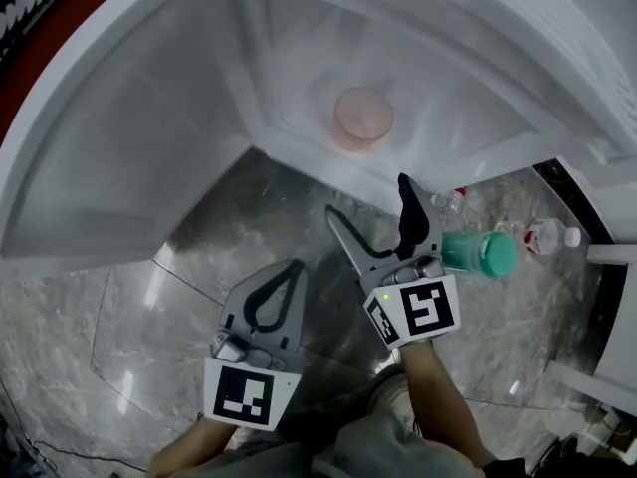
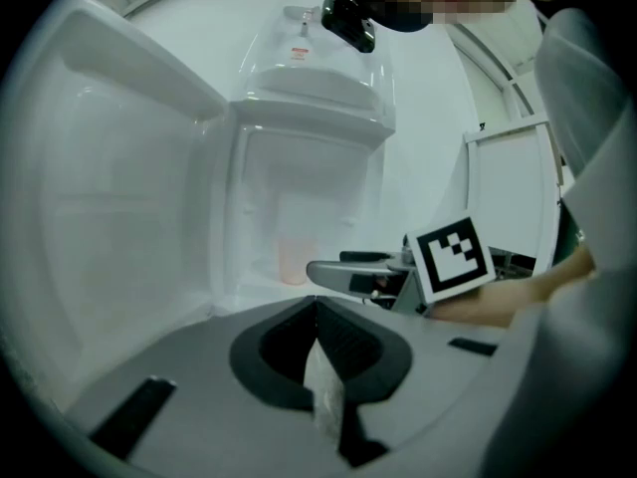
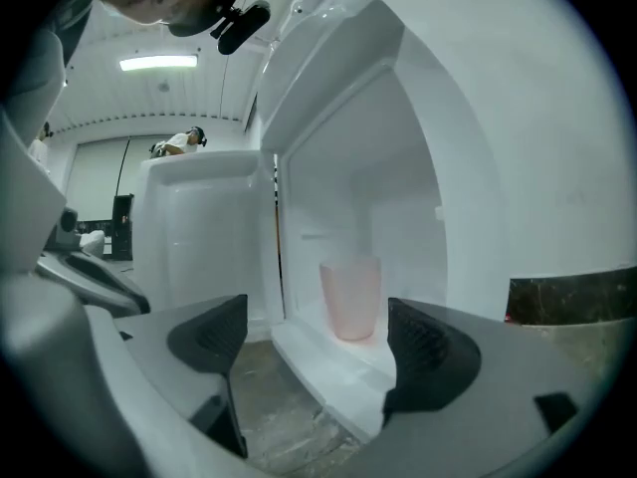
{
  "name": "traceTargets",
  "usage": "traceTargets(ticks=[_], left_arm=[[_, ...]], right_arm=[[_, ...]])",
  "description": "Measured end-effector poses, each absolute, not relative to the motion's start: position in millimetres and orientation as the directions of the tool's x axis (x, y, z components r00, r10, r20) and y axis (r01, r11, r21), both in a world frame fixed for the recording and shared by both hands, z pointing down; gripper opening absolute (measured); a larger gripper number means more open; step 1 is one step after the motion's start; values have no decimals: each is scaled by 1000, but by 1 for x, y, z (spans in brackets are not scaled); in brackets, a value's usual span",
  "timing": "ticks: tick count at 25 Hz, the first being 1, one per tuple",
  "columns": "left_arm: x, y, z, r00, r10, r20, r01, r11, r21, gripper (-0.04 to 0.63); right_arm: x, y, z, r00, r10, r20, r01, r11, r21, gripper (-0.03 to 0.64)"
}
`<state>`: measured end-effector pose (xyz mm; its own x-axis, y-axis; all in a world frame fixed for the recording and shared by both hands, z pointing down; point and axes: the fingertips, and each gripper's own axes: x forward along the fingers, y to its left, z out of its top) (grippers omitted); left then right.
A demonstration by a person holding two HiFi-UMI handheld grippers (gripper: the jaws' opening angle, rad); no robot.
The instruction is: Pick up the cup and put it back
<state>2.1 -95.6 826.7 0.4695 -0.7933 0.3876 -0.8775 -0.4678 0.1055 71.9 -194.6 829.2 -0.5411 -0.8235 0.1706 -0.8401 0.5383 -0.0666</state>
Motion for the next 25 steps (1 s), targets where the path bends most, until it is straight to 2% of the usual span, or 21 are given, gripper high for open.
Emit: traceTargets(ticks=[6, 17, 22, 25], left_arm=[[-22, -97, 824, 433, -801, 413, -896, -433, 99, 12], [-55, -100, 822, 389, -826, 408, -918, -383, 102, 12], [-69, -100, 821, 364, -838, 407, -930, -347, 119, 12], [-75, -99, 817, 356, -845, 398, -934, -337, 118, 12]], right_arm=[[78, -236, 830, -436, -885, 162, -900, 426, -98, 425], [59, -285, 827, -381, -912, 153, -919, 391, 40, 425], [55, -296, 828, -336, -934, 119, -913, 354, 203, 425], [55, -302, 837, -330, -933, 145, -911, 355, 210, 425]])
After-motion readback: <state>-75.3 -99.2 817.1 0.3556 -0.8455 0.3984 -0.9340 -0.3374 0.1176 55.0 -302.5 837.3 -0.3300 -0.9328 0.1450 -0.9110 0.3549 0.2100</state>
